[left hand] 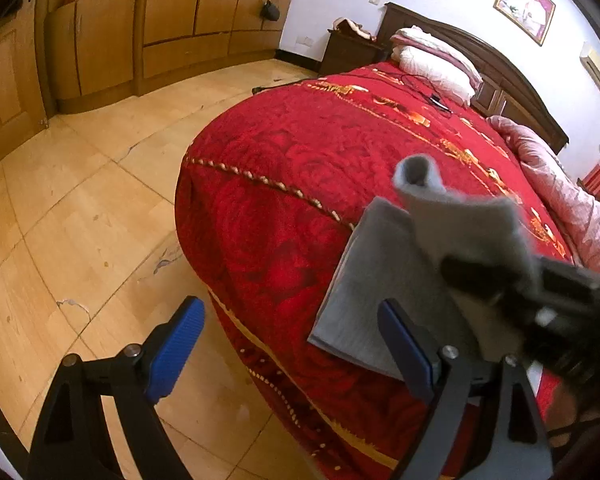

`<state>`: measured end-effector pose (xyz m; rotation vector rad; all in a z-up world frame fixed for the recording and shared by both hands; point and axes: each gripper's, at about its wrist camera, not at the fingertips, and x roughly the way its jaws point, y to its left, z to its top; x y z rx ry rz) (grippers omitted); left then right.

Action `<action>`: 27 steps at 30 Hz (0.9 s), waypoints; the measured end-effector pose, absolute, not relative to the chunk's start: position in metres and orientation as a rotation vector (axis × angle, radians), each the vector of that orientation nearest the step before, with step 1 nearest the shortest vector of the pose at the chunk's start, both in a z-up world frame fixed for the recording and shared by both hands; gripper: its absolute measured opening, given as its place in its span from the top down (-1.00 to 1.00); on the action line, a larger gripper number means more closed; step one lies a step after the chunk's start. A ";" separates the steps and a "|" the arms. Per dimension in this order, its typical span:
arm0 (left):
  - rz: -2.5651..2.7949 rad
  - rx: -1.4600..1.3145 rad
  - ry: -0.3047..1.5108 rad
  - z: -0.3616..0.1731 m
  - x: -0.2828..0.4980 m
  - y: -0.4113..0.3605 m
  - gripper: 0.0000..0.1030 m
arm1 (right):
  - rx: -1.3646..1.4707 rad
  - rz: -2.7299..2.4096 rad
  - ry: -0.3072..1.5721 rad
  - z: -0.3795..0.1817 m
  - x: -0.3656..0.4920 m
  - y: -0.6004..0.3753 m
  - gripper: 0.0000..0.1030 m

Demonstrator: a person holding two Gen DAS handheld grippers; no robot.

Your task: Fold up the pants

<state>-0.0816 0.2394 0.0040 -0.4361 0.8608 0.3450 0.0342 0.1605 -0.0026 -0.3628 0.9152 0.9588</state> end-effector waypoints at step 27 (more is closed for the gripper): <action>0.177 -0.514 0.841 0.017 -0.055 0.203 -0.35 | -0.140 0.715 1.000 0.012 0.044 -0.017 -0.05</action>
